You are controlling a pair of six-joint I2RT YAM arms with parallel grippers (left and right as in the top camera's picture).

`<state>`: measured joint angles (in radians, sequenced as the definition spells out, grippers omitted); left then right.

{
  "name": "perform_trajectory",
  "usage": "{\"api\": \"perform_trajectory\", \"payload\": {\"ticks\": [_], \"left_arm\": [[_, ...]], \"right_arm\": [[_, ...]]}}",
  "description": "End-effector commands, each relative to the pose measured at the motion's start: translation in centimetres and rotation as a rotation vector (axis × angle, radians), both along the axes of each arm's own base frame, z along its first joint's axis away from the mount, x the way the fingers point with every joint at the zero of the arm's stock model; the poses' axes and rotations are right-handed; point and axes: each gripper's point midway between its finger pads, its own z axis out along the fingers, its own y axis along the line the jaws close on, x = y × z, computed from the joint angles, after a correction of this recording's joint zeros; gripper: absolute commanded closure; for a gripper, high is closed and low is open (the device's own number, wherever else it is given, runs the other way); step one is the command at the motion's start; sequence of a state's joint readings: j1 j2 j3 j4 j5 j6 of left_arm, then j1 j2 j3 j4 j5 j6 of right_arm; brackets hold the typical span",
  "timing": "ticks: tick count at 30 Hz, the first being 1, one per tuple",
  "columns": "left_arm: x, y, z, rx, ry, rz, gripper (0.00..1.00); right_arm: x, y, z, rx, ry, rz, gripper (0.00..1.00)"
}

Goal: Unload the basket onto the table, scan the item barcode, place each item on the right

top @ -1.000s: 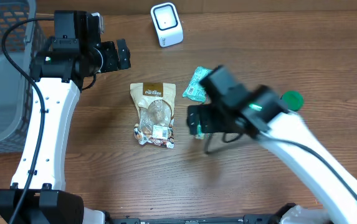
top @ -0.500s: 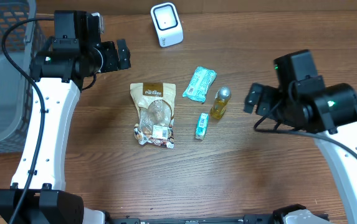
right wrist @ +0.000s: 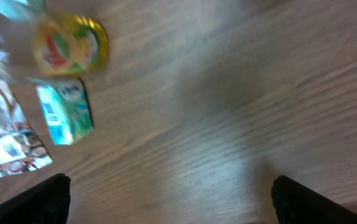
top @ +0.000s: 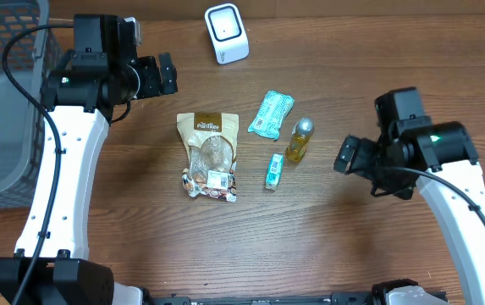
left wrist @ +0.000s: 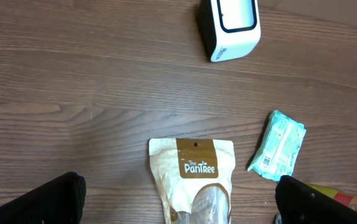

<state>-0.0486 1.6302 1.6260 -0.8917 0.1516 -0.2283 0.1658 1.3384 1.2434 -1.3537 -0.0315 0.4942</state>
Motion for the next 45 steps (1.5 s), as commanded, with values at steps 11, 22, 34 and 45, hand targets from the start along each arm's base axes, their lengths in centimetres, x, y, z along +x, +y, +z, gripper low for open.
{"api": "perform_trajectory", "payload": {"ticks": [11, 22, 34, 45], "left_arm": [[0.2, -0.1, 0.5, 0.018, -0.018, -0.019, 0.00], [0.2, -0.1, 0.5, 0.018, -0.018, -0.018, 0.01], [0.2, -0.1, 0.5, 0.018, -0.018, -0.019, 0.01], [0.2, -0.1, 0.5, 0.018, -0.018, -0.019, 0.01]], "right_arm": [[-0.7, 0.3, -1.4, 0.023, 0.034, -0.001, 0.00], [-0.6, 0.3, -1.3, 0.023, 0.029, -0.001, 0.00], [-0.7, 1.0, -1.3, 0.062, 0.036, 0.006, 0.00], [-1.5, 3.8, -0.9, 0.172, 0.055, 0.100, 0.00]]}}
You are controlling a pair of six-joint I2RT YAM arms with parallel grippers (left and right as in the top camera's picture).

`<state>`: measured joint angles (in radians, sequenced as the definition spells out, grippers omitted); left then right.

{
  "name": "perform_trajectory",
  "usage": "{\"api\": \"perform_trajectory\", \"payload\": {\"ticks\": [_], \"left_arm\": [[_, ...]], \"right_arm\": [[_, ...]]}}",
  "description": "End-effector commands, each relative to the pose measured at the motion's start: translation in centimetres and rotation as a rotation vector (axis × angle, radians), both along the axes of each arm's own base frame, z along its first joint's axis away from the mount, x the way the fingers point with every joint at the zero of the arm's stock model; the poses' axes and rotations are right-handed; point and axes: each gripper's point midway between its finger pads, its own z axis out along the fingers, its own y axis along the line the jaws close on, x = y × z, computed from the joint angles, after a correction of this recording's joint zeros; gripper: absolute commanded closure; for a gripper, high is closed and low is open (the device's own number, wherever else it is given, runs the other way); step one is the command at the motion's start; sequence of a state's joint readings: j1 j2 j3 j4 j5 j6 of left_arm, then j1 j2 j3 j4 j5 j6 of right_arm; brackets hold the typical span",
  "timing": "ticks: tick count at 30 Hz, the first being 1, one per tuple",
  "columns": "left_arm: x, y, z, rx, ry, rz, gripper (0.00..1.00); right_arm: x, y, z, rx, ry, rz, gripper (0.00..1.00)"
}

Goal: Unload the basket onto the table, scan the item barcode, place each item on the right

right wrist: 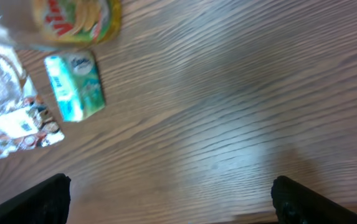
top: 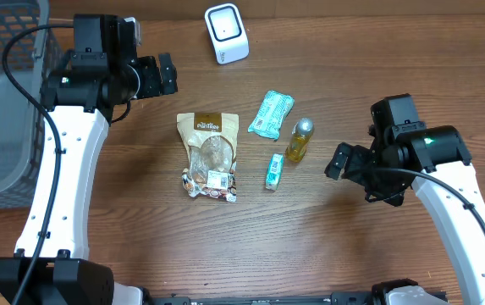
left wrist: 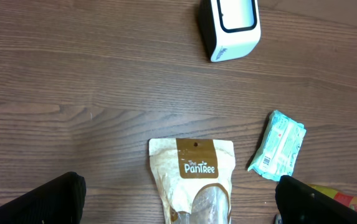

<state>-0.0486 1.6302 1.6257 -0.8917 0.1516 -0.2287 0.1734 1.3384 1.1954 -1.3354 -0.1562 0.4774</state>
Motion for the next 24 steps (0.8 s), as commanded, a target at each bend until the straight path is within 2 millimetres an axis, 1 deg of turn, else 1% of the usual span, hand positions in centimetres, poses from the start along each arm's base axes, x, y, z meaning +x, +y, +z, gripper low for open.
{"api": "perform_trajectory", "payload": {"ticks": [1, 2, 4, 5, 12, 15, 16, 18, 21, 24], "left_arm": [[0.2, -0.1, 0.5, 0.018, -0.019, -0.019, 0.00], [0.2, -0.1, 0.5, 0.018, -0.018, -0.019, 0.00], [0.2, -0.1, 0.5, 0.018, -0.019, -0.019, 0.00], [0.2, -0.1, 0.5, 0.018, -0.019, -0.019, 0.00], [0.2, -0.1, 0.5, 0.018, -0.019, -0.019, 0.01], [0.2, -0.1, 0.5, 0.018, -0.019, -0.019, 0.00], [0.2, -0.1, 0.5, 0.018, -0.018, -0.019, 0.00], [0.2, -0.1, 0.5, 0.018, -0.018, -0.019, 0.00], [0.2, -0.1, 0.5, 0.018, -0.019, -0.019, 0.00], [0.2, -0.1, 0.5, 0.018, -0.018, -0.019, 0.00]], "right_arm": [[-0.6, 1.9, 0.2, 0.060, 0.005, 0.066, 0.00], [-0.7, 2.3, 0.3, 0.060, -0.001, 0.085, 0.01], [-0.8, 3.4, 0.5, 0.065, -0.024, 0.130, 0.05], [-0.9, 4.1, 0.7, 0.070, -0.039, 0.154, 0.05], [-1.6, 9.4, 1.7, 0.097, -0.128, 0.260, 0.05], [-1.9, 12.0, 2.1, 0.109, -0.186, 0.340, 0.05], [-2.0, 12.8, 2.3, 0.114, -0.208, 0.367, 0.00], [-2.1, 14.2, 2.6, 0.119, -0.251, 0.412, 0.00], [-2.0, 15.5, 2.9, 0.109, -0.306, 0.450, 0.00], [-1.9, 16.0, 3.1, 0.105, -0.334, 0.462, 0.00]]}}
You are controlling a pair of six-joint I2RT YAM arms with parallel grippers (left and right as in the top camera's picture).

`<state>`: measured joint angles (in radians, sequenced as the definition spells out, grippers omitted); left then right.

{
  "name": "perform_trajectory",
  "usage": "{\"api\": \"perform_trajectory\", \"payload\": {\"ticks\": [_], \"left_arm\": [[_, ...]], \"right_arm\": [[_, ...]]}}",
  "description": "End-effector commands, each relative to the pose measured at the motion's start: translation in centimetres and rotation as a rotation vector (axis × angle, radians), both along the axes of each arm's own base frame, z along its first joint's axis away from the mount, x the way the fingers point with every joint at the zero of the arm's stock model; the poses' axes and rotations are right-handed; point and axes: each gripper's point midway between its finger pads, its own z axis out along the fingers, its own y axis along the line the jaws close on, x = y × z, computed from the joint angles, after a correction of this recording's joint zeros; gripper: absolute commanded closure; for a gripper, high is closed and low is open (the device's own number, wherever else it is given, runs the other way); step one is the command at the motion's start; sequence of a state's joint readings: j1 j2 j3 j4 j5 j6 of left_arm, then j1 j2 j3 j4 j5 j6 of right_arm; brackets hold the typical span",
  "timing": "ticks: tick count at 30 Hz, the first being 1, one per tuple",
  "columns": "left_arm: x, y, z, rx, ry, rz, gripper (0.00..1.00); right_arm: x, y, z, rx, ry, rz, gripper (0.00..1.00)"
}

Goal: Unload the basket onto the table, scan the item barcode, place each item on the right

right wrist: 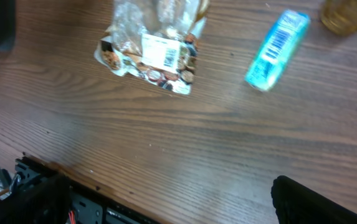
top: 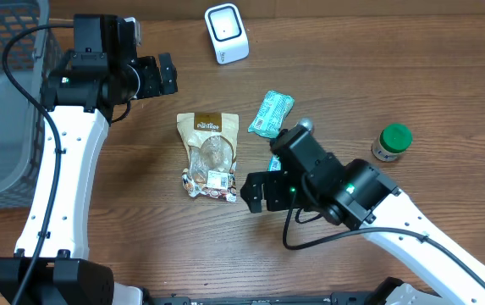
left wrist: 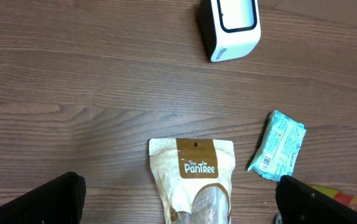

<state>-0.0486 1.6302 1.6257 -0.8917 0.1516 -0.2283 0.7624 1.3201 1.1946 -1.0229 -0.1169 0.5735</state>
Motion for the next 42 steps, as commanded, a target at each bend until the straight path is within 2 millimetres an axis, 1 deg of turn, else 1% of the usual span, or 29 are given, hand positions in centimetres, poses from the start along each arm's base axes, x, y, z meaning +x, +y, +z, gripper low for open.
{"api": "perform_trajectory", "payload": {"ticks": [1, 5, 11, 14, 22, 26, 29, 31, 34, 36, 37, 39, 42], "left_arm": [[0.2, -0.1, 0.5, 0.017, -0.018, -0.018, 0.01], [0.2, -0.1, 0.5, 0.017, -0.018, -0.018, 0.00], [0.2, -0.1, 0.5, 0.018, -0.018, -0.019, 0.00], [0.2, -0.1, 0.5, 0.017, -0.018, -0.018, 0.00], [0.2, -0.1, 0.5, 0.018, -0.018, -0.019, 0.01], [0.2, -0.1, 0.5, 0.018, -0.018, -0.019, 0.00], [0.2, -0.1, 0.5, 0.018, -0.018, -0.019, 0.00], [0.2, -0.1, 0.5, 0.018, -0.018, -0.019, 0.01], [0.2, -0.1, 0.5, 0.017, -0.018, -0.018, 0.00], [0.2, -0.1, 0.5, 0.018, -0.018, -0.019, 0.00], [0.2, -0.1, 0.5, 0.018, -0.018, -0.019, 0.01], [0.2, -0.1, 0.5, 0.017, -0.018, -0.018, 0.00], [0.2, -0.1, 0.5, 0.018, -0.018, -0.019, 0.00]], "right_arm": [[0.6, -0.4, 0.4, -0.015, -0.055, -0.027, 0.00], [1.2, -0.2, 0.7, -0.011, -0.085, -0.032, 0.00], [2.4, 0.9, 1.7, 0.042, -0.139, -0.032, 0.00], [2.6, 1.1, 2.0, 0.054, -0.153, -0.033, 0.00], [3.8, -0.5, 1.8, -0.029, -0.213, -0.087, 0.00], [4.2, -0.7, 2.1, -0.037, -0.233, -0.080, 0.00], [4.6, -1.3, 3.6, -0.027, -0.229, -0.101, 0.00], [5.1, -1.8, 5.4, -0.016, -0.240, -0.123, 0.00], [5.8, -2.7, 8.7, -0.002, -0.286, -0.133, 0.00], [6.4, -3.4, 10.3, 0.002, -0.316, -0.141, 0.00], [6.7, -3.9, 10.8, 0.002, -0.325, -0.159, 0.00], [7.4, -4.8, 10.9, -0.002, -0.327, -0.192, 0.00], [8.1, -6.5, 9.4, -0.049, -0.278, -0.242, 0.00]]}}
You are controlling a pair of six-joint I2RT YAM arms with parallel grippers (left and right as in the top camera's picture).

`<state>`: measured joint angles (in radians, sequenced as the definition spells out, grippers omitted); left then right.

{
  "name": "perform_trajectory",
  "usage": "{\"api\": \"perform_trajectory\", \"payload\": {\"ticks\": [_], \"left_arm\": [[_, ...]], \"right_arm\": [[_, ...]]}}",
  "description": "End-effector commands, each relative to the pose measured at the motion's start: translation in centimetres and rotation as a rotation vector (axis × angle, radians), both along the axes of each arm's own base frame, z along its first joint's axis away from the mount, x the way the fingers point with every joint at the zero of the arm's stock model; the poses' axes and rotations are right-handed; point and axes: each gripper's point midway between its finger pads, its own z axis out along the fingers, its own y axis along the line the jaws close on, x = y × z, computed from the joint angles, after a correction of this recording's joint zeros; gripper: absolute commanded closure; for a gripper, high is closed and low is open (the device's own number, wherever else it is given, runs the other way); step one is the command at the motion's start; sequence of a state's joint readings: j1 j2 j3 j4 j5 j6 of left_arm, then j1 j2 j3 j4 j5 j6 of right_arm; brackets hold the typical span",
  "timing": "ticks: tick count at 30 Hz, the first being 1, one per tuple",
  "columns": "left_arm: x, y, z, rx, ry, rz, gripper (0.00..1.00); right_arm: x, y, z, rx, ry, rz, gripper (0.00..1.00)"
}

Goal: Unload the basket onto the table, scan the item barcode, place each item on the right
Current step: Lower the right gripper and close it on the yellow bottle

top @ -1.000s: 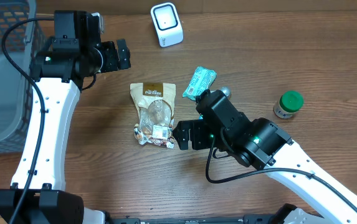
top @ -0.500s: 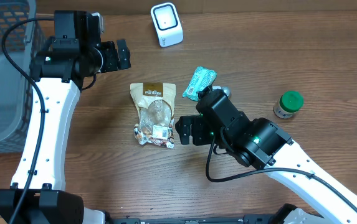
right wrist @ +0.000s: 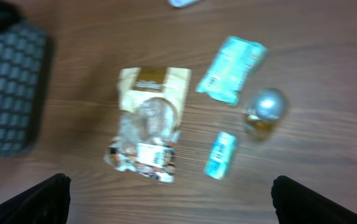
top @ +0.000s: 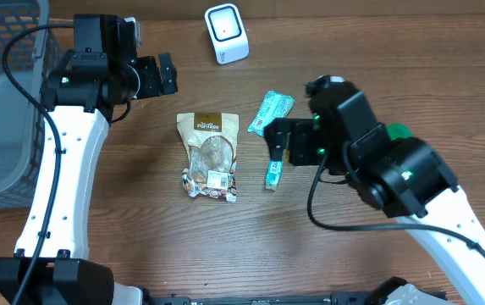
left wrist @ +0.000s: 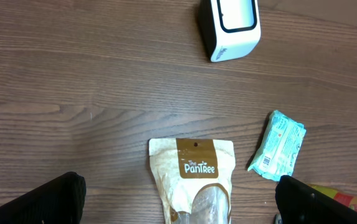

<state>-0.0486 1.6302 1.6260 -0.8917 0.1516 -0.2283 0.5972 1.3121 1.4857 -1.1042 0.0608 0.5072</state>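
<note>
The white barcode scanner (top: 226, 32) (left wrist: 229, 28) stands at the back of the table. A brown PanTree snack pouch (top: 209, 155) (left wrist: 192, 180) (right wrist: 147, 121) lies in the middle. Right of it are a teal wipes pack (top: 269, 114) (left wrist: 278, 144) (right wrist: 231, 76), a small teal box (top: 273, 172) (right wrist: 220, 154) and a yellow bottle (right wrist: 262, 113). My right arm hides the bottle in the overhead view. My left gripper (top: 162, 74) (left wrist: 178, 199) hangs open behind the pouch. High over the items, my right gripper (top: 278, 140) (right wrist: 172, 199) is open and holds nothing.
A grey mesh basket (top: 1, 102) (right wrist: 7, 87) stands at the left edge. A green-lidded jar (top: 397, 131) peeks out from behind my right arm on the right.
My right gripper was low at the table's front, by the pouch's bottom end. It is now higher and further back, over the teal items. The arm now mostly covers the green-lidded jar. The left arm is unmoved.
My right gripper was open on the right, beside the bottle, then slightly nearer the front. Later the arm reached across the table's front and a green-lidded jar showed on the right. Now the gripper is above the items. The items and left arm stayed put.
</note>
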Motion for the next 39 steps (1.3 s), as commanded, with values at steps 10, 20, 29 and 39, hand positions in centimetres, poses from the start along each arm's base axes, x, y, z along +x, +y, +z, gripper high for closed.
{"api": "perform_trajectory", "payload": {"ticks": [10, 20, 29, 39], "left_arm": [[0.2, -0.1, 0.5, 0.018, -0.018, -0.018, 0.00], [0.2, -0.1, 0.5, 0.018, -0.018, -0.019, 0.00], [0.2, -0.1, 0.5, 0.018, -0.018, -0.019, 0.00], [0.2, -0.1, 0.5, 0.018, -0.018, -0.018, 0.00]], "right_arm": [[4.5, -2.5, -6.8, -0.095, 0.185, -0.168, 0.00], [7.7, -3.8, -12.0, -0.207, 0.226, -0.362, 0.00], [8.4, -3.5, -15.5, -0.255, 0.288, -0.359, 0.00], [8.6, -3.4, -16.4, -0.266, 0.301, -0.359, 0.06]]}}
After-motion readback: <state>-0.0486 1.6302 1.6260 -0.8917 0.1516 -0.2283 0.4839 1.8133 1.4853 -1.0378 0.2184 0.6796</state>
